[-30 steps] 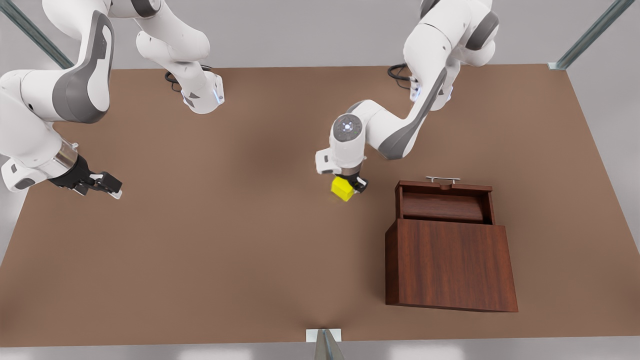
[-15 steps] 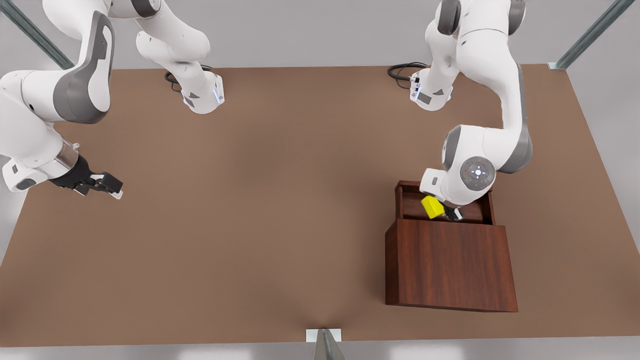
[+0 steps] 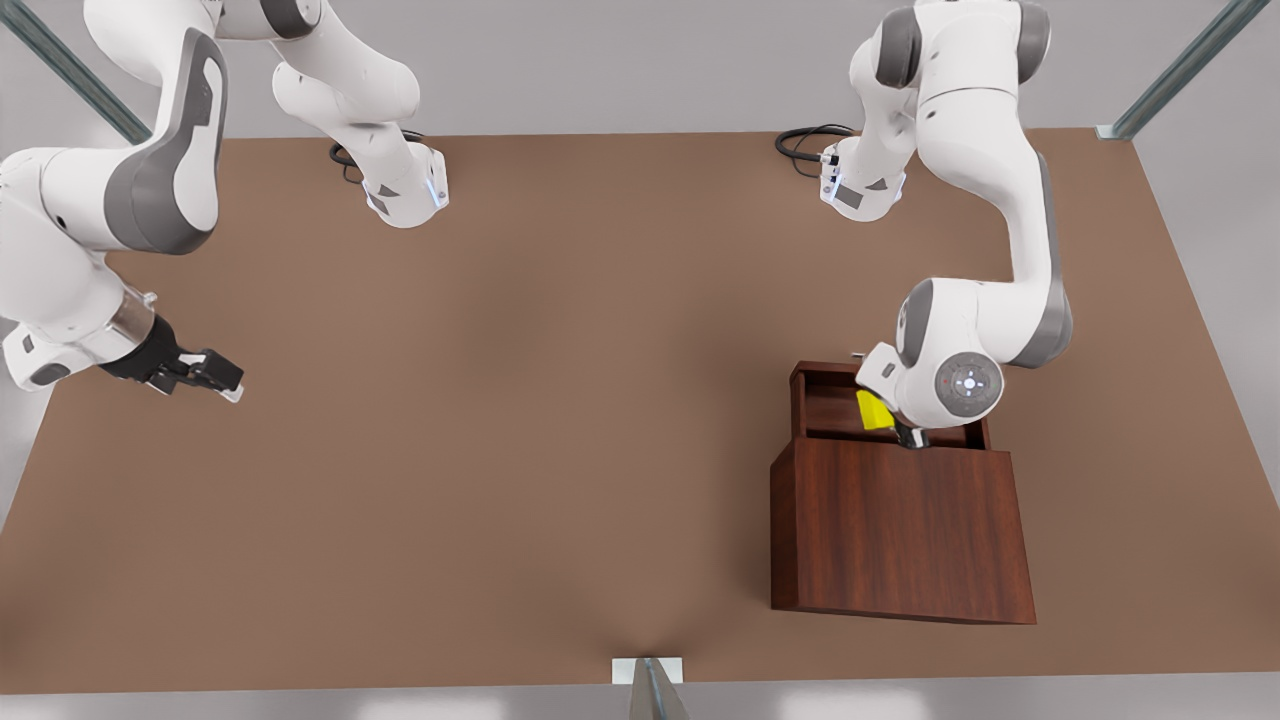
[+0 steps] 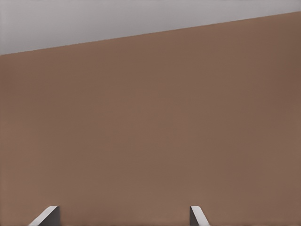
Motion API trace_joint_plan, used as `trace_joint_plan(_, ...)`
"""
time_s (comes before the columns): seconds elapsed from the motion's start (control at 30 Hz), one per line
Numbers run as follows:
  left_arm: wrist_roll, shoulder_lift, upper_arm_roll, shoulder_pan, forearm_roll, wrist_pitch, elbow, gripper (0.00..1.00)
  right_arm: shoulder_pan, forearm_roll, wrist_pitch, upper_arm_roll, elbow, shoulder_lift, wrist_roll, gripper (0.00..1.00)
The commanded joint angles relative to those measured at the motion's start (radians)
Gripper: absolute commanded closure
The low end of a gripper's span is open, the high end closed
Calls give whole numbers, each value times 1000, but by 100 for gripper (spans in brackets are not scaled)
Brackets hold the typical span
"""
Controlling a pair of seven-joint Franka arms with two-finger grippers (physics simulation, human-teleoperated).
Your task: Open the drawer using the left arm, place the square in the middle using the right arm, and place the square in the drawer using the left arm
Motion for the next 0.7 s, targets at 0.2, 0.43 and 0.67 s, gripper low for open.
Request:
trace_joint_plan(0.2, 8, 18, 0, 10, -4, -2, 0, 0, 0, 0, 0, 0, 0, 0, 0, 0)
trace_joint_plan(0.43, -841, -100, -1, -20, 3, -11, 48, 0, 1, 2, 0, 0, -1, 1, 0, 0)
trace_joint_plan(0.67, -1503, -170, -472, 351, 179, 19, 172, 0, 1, 2, -2, 2, 0, 0, 0, 0)
